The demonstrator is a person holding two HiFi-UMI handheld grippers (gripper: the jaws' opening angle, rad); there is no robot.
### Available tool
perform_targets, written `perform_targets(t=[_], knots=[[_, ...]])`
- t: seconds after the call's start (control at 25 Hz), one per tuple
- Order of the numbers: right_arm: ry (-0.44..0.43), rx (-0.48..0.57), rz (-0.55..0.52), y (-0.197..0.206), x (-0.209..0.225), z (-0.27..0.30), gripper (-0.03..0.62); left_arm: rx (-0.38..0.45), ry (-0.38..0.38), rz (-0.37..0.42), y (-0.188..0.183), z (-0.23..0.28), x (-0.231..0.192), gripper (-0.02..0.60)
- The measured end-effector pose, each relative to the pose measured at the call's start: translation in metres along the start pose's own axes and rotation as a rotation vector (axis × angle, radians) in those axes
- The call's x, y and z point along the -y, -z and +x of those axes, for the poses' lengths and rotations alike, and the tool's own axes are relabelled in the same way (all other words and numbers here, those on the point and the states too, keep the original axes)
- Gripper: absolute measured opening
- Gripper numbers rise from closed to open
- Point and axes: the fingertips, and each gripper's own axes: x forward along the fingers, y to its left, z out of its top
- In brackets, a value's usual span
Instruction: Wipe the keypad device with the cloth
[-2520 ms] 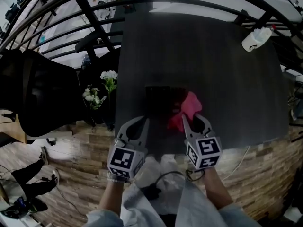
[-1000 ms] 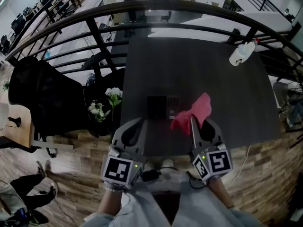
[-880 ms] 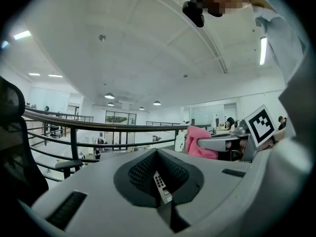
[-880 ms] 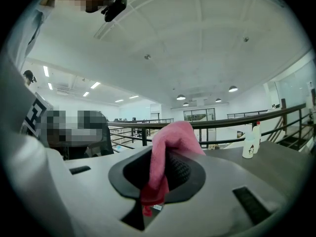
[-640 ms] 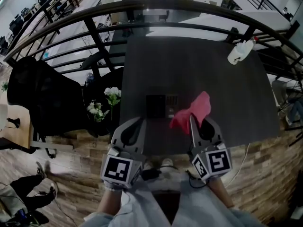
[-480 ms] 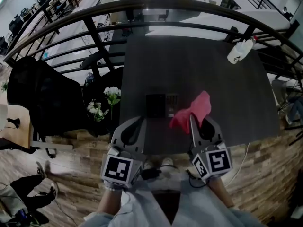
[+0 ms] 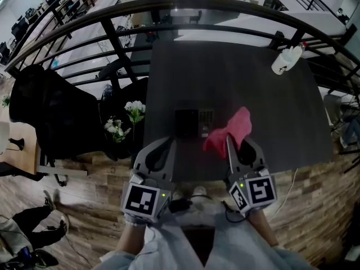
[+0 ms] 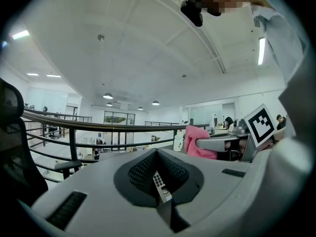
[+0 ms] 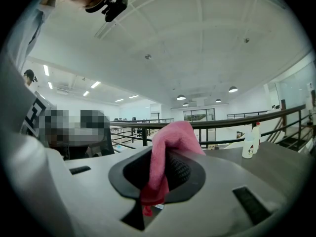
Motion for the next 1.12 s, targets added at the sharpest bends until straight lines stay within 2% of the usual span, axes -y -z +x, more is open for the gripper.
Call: perform_targets(t=[1.12], knots=[[-0.009, -0.019, 0.006, 0.0023, -0.0051, -0.0082, 0.054, 0.003, 0.016, -0.007, -0.0026, -0.0081, 0.0062, 0.000]])
